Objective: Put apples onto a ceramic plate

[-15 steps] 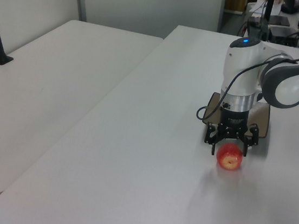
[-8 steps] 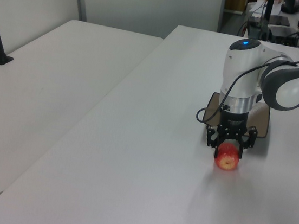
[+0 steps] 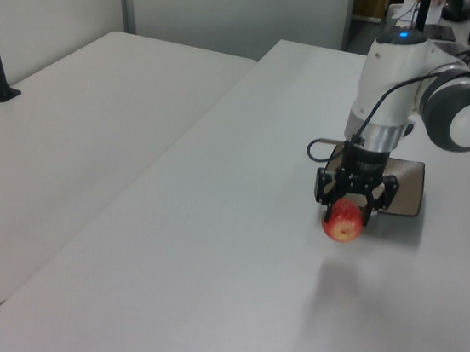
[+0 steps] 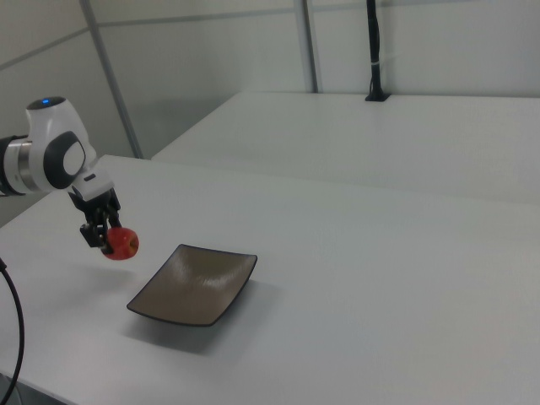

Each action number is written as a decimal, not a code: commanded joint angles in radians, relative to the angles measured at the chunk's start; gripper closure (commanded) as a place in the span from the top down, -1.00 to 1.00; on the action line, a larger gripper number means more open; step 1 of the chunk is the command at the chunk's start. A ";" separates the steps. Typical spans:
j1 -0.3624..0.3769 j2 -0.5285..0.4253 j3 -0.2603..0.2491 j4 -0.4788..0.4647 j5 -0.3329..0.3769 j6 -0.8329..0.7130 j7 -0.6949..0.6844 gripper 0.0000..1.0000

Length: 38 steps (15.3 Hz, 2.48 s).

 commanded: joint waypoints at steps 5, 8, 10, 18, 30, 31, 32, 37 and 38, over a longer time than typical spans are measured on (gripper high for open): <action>-0.066 -0.103 -0.089 -0.013 -0.054 -0.096 -0.163 0.20; -0.076 -0.103 -0.145 -0.016 -0.099 -0.097 -0.204 0.23; -0.092 -0.101 -0.162 -0.017 -0.105 -0.097 -0.236 0.32; -0.096 -0.078 -0.163 -0.020 -0.105 -0.094 -0.246 1.00; -0.096 -0.101 -0.163 0.021 -0.107 -0.100 -0.667 1.00; -0.095 -0.109 -0.163 0.024 -0.113 -0.134 -0.777 1.00; -0.095 -0.110 -0.163 0.029 -0.129 -0.193 -0.951 1.00; -0.135 -0.120 -0.169 0.079 -0.128 -0.315 -1.414 1.00; -0.141 -0.123 -0.171 0.079 -0.127 -0.318 -1.482 1.00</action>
